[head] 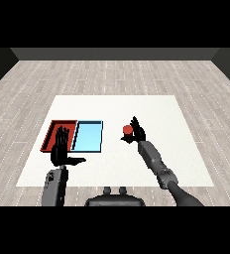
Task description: Pick the red can and put it in the red box
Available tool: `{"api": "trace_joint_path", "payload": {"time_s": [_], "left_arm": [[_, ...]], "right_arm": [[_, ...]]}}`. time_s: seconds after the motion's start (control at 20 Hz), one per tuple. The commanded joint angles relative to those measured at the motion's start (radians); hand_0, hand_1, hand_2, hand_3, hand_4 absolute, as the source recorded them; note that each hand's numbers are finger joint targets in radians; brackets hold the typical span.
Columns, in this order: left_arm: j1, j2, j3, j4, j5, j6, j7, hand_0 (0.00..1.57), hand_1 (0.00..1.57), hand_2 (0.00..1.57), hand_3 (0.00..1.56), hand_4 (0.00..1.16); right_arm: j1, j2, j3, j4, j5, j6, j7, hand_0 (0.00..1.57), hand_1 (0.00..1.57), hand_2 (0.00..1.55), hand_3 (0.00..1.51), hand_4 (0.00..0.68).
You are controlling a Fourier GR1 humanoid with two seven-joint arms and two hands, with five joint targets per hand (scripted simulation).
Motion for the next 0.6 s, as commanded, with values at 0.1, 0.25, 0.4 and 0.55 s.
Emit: {"api": "trace_joint_path", "payload": {"time_s": [0.1,0.25,0.4,0.55], "left_arm": [[-0.055,0.003,0.005,0.055,-0.002,0.004,0.006,0.0,0.0,0.0,0.0,0.0],[-0.021,-0.033,-0.033,0.031,-0.049,0.038,-0.029,0.0,0.0,0.0,0.0,0.0],[0.049,-0.021,-0.027,0.043,-0.027,-0.011,-0.084,0.0,0.0,0.0,0.0,0.0],[-0.038,0.016,0.024,0.038,0.009,0.0,0.0,0.0,0.0,0.0,0.0,0.0]], "right_arm": [[-0.016,0.005,-0.011,0.09,0.019,-0.016,-0.033,0.0,0.0,0.0,0.0,0.0],[-0.051,0.006,-0.023,0.095,0.026,-0.136,-0.041,1.52,1.52,1.5,1.46,0.493],[-0.111,0.012,0.021,0.132,0.024,-0.23,0.005,1.53,1.53,1.48,1.43,0.573],[-0.084,0.012,0.056,0.16,0.043,-0.221,-0.036,1.54,1.54,1.47,1.42,0.575]]}}
